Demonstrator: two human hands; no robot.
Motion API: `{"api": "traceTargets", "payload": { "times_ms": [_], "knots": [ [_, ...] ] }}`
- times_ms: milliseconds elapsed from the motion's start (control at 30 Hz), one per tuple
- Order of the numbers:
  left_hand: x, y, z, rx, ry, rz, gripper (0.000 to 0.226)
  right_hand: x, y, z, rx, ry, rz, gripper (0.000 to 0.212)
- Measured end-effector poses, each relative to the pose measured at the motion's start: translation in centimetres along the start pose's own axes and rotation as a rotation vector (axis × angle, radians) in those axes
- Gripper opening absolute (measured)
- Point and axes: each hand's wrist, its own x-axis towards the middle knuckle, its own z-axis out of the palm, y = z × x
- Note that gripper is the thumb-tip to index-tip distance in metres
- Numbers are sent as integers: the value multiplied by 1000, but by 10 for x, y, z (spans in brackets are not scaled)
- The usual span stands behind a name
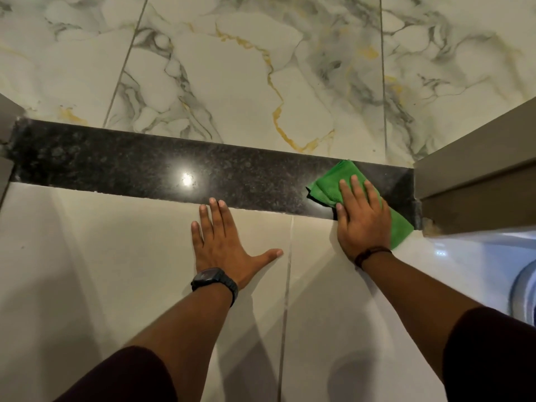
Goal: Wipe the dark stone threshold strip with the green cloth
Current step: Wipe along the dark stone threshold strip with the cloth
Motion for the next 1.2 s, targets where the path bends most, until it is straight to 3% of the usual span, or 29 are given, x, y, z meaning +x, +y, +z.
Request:
{"api": "traceTargets", "payload": {
  "times_ms": [300,400,567,933,1000,1067,1133,1200],
  "knots": [
    [-18,9,2,-29,-51,-6,147,-60,29,-17,-43,-162,-155,52],
    [-21,12,1,-43,-73,-9,148,-58,43,-21,-6,-161,-6,51],
    [-26,13,2,-11,-97,12,148,-54,10,-10,58,-137,257,52],
    [-40,15,2,22,-138,42,146,-123,-16,-36,151,-242,-92,60],
    [-39,15,1,35,-129,57,146,-122,-8,-39,185,-165,18,62],
    [-37,17,0,64,-114,137,146,-120,-2,-43,175,-143,245,62],
    [-33,22,-1,73,-103,256,143,-111,3,-45,147,-231,369,62],
    [-28,30,-4,40,-85,348,137,-99,6,-45,172,-343,364,52]
  ]
}}
